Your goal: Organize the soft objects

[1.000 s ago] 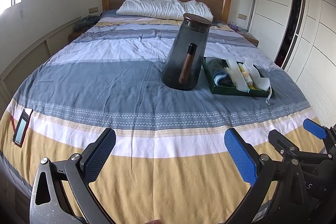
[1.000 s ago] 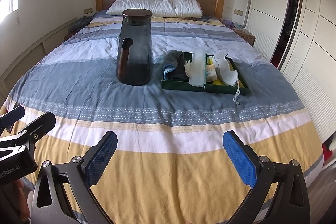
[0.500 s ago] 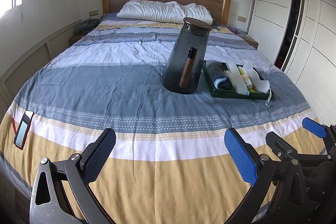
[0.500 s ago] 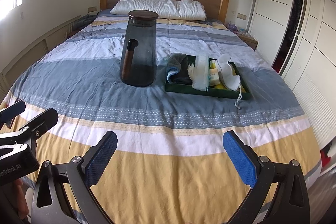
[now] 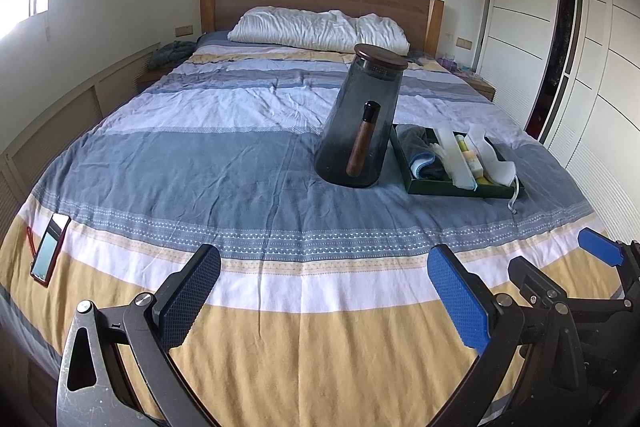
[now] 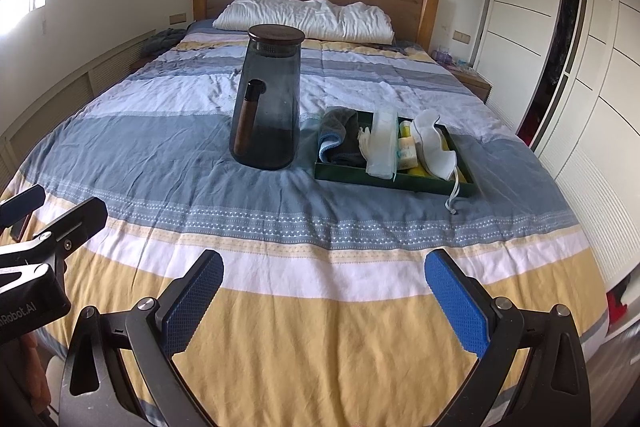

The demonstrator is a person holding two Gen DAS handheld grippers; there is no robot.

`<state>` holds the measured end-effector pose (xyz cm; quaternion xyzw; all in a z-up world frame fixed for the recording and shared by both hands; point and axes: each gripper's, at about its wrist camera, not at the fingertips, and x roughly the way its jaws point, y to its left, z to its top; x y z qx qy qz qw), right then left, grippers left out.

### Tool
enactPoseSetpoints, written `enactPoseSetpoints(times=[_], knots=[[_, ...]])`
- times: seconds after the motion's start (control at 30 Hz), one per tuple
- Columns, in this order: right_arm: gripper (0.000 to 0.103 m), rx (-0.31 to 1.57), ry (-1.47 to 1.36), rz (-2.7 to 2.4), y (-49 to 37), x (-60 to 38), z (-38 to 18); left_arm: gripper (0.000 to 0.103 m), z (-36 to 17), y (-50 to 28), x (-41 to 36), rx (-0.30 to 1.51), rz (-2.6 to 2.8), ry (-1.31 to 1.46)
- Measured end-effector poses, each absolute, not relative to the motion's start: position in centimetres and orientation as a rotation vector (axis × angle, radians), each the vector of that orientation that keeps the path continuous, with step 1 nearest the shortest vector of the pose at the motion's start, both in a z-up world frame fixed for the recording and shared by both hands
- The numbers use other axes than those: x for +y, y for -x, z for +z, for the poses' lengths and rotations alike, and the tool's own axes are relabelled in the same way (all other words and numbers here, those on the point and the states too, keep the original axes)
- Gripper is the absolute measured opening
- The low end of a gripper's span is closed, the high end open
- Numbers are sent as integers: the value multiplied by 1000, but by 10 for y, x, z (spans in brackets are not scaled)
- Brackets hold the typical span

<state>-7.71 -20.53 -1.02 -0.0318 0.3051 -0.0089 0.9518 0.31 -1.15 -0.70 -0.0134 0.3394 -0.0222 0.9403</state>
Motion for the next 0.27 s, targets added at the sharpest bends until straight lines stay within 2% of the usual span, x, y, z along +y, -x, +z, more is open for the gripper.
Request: enactPoseSetpoints(times=[0.27], knots=[[103,620,62,-21,78,-206,-8,101,-6,-3,-12,694,-55,28]])
